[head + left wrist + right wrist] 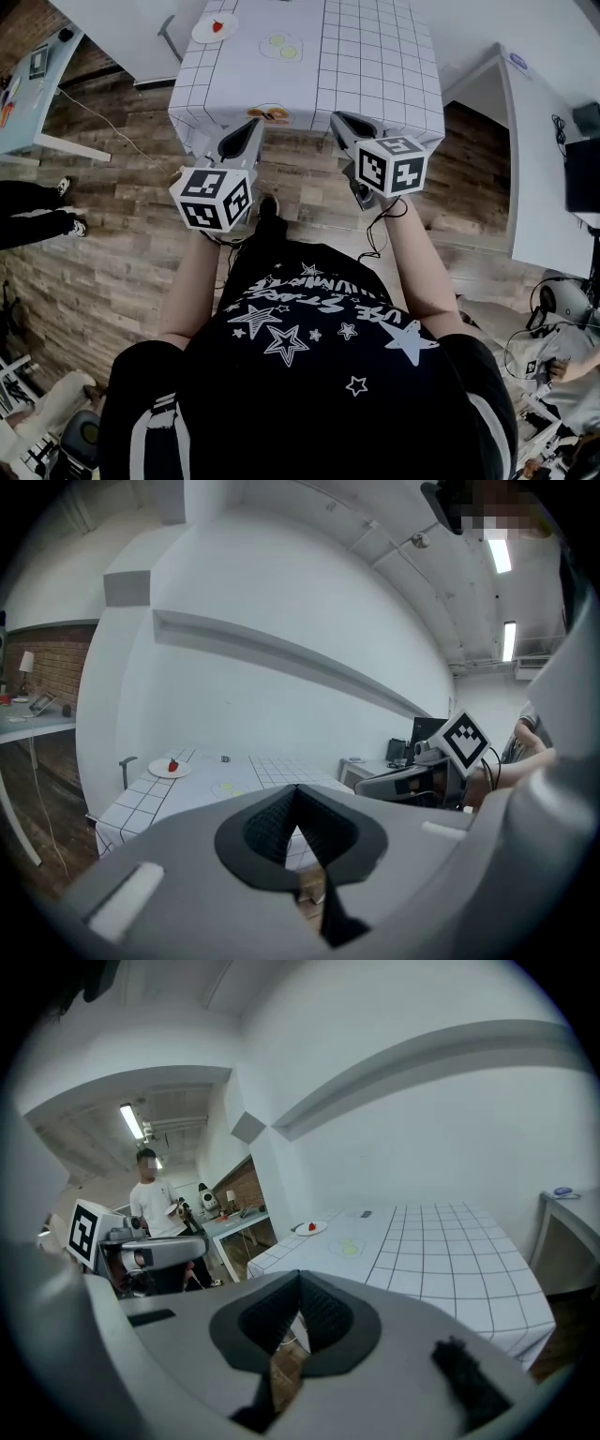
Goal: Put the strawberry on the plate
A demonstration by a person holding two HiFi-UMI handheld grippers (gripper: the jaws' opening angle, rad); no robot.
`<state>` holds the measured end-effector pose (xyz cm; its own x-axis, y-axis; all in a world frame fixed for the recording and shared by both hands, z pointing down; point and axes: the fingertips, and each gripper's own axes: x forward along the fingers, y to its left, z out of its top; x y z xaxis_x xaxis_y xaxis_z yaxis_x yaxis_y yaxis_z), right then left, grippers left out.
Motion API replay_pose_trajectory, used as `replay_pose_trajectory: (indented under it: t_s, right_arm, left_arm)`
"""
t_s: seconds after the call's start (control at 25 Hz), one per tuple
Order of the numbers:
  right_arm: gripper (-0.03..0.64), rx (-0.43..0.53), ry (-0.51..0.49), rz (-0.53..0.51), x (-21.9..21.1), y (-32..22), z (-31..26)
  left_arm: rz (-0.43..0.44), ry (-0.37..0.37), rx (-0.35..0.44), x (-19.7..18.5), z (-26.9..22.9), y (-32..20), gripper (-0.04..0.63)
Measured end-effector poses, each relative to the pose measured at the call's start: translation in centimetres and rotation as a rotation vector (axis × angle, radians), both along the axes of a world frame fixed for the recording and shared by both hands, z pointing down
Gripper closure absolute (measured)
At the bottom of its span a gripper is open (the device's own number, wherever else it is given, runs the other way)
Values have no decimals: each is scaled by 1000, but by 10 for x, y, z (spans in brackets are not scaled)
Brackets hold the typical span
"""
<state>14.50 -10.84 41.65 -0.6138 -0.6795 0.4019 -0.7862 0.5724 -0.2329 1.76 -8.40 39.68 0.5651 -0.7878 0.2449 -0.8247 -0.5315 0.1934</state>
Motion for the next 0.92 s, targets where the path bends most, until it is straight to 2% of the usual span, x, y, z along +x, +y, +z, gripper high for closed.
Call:
replay_pose_trajectory:
  t_s: [0.16, 0.32, 0.52, 0.72, 0.92]
  right_arm:
    - [603, -2, 2, 4, 16, 30, 1]
    - [603, 3, 14, 7, 17, 38, -2]
    - [603, 16, -2, -39, 11, 79, -13]
    - [603, -29, -33, -49, 24, 65, -11]
    - [604, -8, -16, -87, 38, 90, 4]
  left_arm:
    - [16, -1, 0, 19, 0, 33, 588]
    - [25, 1, 2, 22, -3, 48, 588]
    - [-29, -23, 3, 14, -11, 100, 588]
    - [-49, -55, -41, 24, -15, 88, 588]
    - [-84, -45, -3, 41, -2, 115, 588]
